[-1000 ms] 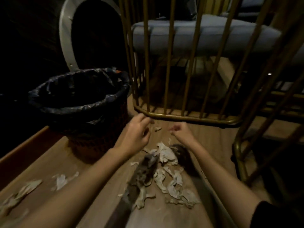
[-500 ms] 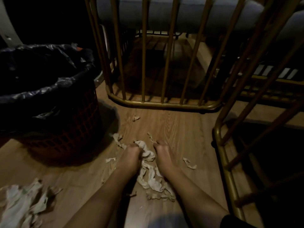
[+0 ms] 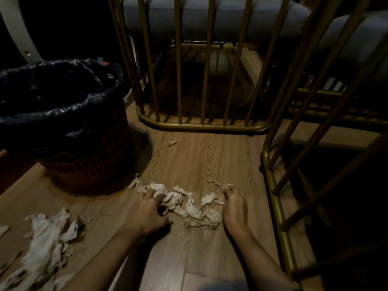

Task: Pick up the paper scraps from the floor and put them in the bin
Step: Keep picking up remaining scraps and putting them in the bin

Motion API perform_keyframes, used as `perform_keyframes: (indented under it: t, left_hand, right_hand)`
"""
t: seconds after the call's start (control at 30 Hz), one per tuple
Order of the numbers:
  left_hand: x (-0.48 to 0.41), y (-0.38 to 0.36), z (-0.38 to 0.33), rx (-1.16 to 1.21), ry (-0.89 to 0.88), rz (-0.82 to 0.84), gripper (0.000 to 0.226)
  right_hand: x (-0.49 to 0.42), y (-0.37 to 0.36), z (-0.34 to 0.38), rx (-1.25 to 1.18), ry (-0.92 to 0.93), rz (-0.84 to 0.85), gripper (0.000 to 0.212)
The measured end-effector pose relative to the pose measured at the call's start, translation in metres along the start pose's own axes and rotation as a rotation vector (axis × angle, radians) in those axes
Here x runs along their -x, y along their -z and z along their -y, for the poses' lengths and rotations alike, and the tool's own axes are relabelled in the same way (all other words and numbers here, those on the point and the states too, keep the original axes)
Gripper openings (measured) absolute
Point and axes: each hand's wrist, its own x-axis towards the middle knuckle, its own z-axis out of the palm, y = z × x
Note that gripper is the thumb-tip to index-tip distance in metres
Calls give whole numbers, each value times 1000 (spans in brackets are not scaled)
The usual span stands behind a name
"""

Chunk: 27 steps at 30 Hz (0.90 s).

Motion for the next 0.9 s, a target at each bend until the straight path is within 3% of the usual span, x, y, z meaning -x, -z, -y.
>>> perform_keyframes:
  t: [0.07,0.17,0.23,0.37,0.47,0.6,0.8,0.9]
  left_hand:
    - [11,-6,0,-29,5,22,63]
    - [26,-12,1,143,-50,-73,36]
    - [32,-12,6,161,-43,-116,27]
    - [45,-4,10,204,-43,-202,25]
    - [54,2,10,234,-38,-271,30]
    - [61,7,17,192,2,-251,27]
    - [83,30,15,255,89,-273,24]
    - [85,60,10,316,65,-337,26]
  right_hand:
    - [7,-4,1,-15,35,44,33]
    - [10,5,12,-151,-16,63,28]
    - [15,11,21,-217,14,160,28]
    - [39,12,36,-33,192,514,72]
    - [58,-3,47,89,344,457,59]
    - [86,-16,59,-159,428,301,26]
    - [77,-11,85,-355,327,338,28]
    - [61,8,120,-407,337,278,28]
